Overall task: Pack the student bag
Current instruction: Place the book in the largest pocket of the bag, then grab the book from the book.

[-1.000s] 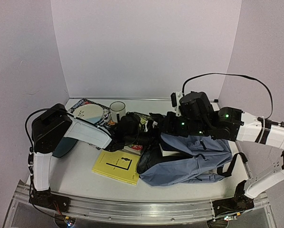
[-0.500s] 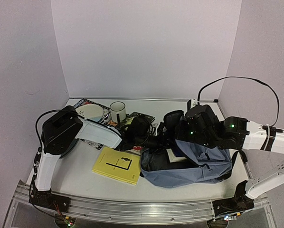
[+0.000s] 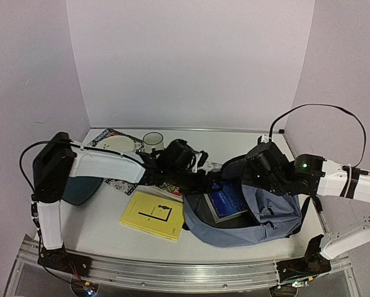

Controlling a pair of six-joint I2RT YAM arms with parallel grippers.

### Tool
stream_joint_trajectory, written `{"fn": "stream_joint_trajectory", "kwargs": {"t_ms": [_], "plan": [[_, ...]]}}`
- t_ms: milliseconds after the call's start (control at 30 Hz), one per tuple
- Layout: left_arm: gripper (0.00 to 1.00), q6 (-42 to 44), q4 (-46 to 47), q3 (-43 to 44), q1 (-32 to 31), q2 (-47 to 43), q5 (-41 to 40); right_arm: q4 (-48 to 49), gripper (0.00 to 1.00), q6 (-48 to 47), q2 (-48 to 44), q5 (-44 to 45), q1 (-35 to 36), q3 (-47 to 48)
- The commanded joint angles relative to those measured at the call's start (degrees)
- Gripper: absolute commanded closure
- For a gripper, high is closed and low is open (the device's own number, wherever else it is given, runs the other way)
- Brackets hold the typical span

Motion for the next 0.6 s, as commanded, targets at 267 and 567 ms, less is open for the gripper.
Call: {"fn": "stream_joint_trajectory", "kwargs": {"t_ms": [267,567], "plan": [[0.0,-8.3,-2.79,-15.29,8.59,-25.29,-8.41,-3.51,1.0,2.97,-1.45,0.39,-3.96,-3.98],[0.02,-25.16,11.35,-31.4,17.97,-31.62,-6.1,-3.52,1.0,2.32,-1.66,-0.57,-4.02,-3.75]]}}
